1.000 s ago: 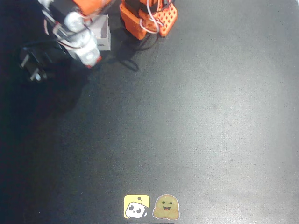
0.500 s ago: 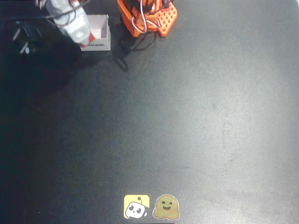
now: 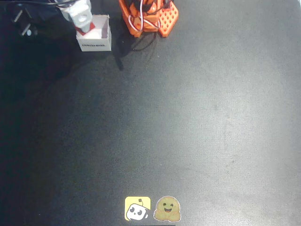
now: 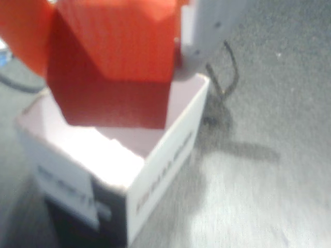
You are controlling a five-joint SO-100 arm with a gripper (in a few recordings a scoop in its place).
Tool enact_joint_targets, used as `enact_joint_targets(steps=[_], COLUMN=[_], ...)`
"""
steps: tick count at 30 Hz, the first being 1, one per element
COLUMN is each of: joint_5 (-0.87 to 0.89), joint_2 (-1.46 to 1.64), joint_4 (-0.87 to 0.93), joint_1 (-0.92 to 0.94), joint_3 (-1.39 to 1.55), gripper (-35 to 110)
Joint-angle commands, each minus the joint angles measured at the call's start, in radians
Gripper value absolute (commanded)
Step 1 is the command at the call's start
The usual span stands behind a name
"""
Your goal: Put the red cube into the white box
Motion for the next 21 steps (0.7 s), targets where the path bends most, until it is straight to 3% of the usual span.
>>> enact_joint_targets(steps=[1, 12, 15, 21], joint_5=[-0.009, -0.034, -0.04, -0.058], joint_2=[0.037, 0.037, 0.04, 0.041], joint_4=[0.083, 0.061, 0.061, 0.063], joint_1=[0.006, 0.04, 0.04, 0.04], joint_3=[0.009, 0.063, 0.063, 0.06], gripper=[0, 0, 12, 17])
